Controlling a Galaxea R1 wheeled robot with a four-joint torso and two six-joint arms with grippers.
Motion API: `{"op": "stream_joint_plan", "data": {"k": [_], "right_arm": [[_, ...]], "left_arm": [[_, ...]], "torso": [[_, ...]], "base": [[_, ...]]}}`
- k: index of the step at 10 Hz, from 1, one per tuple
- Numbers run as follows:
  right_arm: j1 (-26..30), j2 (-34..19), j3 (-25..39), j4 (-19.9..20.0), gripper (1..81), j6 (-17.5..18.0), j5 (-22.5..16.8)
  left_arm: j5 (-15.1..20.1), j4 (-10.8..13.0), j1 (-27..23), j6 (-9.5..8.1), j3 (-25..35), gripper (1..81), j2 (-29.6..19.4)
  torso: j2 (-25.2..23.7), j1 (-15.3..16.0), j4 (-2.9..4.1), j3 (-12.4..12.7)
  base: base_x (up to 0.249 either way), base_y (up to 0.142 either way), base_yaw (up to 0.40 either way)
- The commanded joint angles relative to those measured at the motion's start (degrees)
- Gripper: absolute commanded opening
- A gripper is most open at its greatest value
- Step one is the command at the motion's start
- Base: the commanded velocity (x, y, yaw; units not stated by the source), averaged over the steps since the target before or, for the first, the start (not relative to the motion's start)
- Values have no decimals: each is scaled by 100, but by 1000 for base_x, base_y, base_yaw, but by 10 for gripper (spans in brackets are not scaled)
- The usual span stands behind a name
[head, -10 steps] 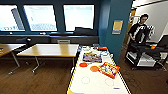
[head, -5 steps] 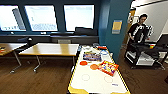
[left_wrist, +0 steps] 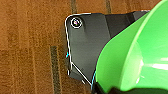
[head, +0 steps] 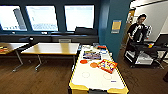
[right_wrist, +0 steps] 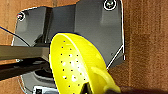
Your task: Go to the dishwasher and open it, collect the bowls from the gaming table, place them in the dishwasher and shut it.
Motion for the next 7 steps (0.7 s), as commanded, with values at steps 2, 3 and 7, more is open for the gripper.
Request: {"op": "stream_joint_plan", "data": {"k": [2,3,7], "right_arm": [[157,-71,-60,-78,10,-21,-261],[157,-71,-69,-78,10,-21,-261],[157,-98,-174,-69,10,-13,-261]], "left_arm": [[206,80,-178,15,-41,10,-116],[206,71,-178,15,-41,10,-116],[206,62,-178,15,-41,10,-133]], "torso": [[0,7,0,0],[0,7,0,0],[-5,7,0,2]], "base": [[-104,0,0],[-104,0,0],[-105,0,0]]}}
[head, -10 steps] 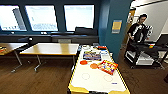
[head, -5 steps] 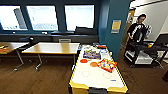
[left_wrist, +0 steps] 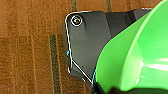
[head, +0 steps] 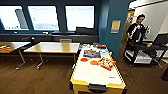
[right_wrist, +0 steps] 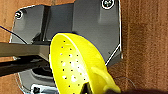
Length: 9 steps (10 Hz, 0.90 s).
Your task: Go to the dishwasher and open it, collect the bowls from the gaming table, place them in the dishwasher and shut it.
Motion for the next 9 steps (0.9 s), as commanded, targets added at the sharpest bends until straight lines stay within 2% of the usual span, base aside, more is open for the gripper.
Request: {"op": "stream_joint_plan", "data": {"k": [1,9], "right_arm": [[190,-96,-187,-49,10,-13,-258],[173,-43,-347,-58,10,-21,-258]], "left_arm": [[217,56,-225,10,-37,10,-111],[208,56,-190,10,-160,10,-93]], "torso": [[0,5,0,0],[0,5,0,0]], "base": [[-105,0,0],[-114,0,0]]}}
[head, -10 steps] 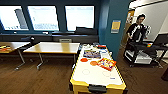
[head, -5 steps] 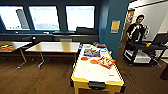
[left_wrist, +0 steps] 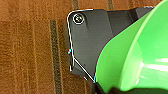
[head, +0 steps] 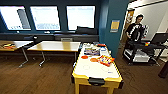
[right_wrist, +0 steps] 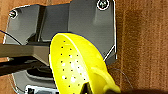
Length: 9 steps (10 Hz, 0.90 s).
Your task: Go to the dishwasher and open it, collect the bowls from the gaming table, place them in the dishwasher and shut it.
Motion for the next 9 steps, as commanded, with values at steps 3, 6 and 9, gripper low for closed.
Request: {"op": "stream_joint_plan", "data": {"k": [3,6,9], "right_arm": [[153,-119,-65,-51,10,-13,-266],[162,-102,-47,-59,10,-21,-266],[153,-93,-39,-59,10,-21,-266]], "left_arm": [[213,65,-209,10,-55,10,-115],[222,57,-201,10,-55,10,-89],[222,65,-209,10,-55,10,-80]], "torso": [[0,5,0,0],[0,5,0,0],[0,5,0,0]], "base": [[-121,0,0],[-121,0,0],[-121,0,0]]}}
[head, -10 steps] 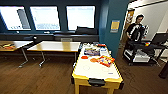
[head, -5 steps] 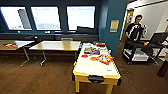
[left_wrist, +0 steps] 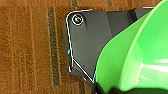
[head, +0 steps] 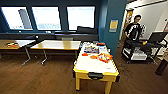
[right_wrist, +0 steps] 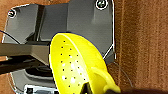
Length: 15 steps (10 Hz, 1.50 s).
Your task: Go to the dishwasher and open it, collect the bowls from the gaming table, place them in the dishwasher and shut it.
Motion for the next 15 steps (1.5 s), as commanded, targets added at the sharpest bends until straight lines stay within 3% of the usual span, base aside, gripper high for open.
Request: {"op": "stream_joint_plan", "data": {"k": [1,11,15], "right_arm": [[172,-77,-36,-51,10,-19,-257],[163,-77,-36,-51,10,-10,-257],[163,-77,-45,-59,10,-10,-266]], "left_arm": [[222,63,-207,9,-55,10,-117],[222,54,-189,9,-99,10,-82],[213,1,-189,0,-99,10,-82]], "torso": [[0,5,0,0],[0,5,0,0],[-5,5,0,2]], "base": [[-120,0,0],[-117,0,0],[0,0,0]]}}
